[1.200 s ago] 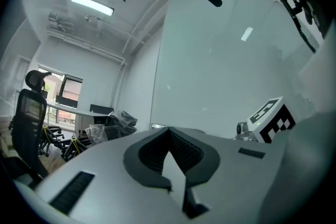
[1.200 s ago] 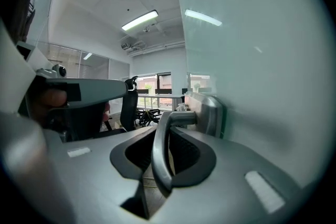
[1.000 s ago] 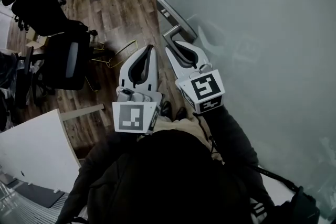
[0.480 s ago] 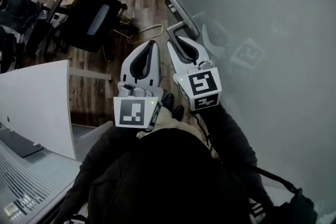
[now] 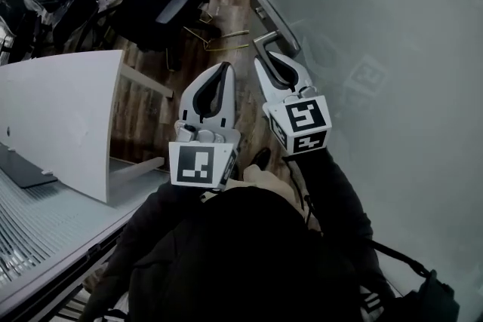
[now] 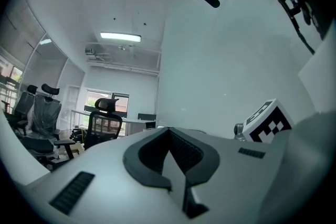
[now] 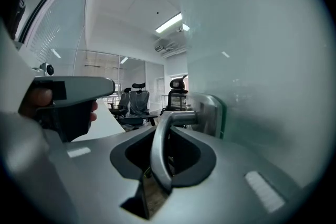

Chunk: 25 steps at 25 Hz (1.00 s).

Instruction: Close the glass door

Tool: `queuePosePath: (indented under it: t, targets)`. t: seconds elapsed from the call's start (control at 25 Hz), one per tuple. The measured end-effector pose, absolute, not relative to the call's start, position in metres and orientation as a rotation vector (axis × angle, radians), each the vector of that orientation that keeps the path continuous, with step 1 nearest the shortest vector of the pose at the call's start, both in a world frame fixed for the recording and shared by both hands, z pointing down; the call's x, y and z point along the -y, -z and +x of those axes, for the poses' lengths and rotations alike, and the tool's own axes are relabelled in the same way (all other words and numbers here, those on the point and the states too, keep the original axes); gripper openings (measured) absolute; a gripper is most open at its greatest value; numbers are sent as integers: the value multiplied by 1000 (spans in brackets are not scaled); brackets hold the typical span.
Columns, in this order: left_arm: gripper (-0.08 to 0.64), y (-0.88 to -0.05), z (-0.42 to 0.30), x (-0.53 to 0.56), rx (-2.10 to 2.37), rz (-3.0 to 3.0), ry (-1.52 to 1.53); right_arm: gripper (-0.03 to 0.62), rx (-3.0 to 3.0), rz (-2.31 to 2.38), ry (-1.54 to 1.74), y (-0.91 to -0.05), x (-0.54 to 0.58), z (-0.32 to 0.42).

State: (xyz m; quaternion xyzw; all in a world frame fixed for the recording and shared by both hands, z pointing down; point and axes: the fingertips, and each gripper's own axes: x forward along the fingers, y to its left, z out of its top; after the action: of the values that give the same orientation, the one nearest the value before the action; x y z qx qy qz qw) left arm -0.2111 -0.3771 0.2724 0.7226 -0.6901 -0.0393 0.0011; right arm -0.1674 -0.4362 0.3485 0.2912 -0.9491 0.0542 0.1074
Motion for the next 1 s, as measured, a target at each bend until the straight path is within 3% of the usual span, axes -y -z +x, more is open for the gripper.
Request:
queuePosePath:
  t: [0.36, 0.64, 1.0]
  targets:
    - [-3, -302, -279, 269, 2181, 2216, 108, 63, 2828, 774, -120, -367, 342, -224]
    - [-3, -289, -273, 269, 2229, 2164, 111, 63, 2860, 642, -133, -355, 327, -227]
    - [-3, -293, -294, 168, 2342, 2075, 134, 63, 2882, 500, -86, -360, 231, -266]
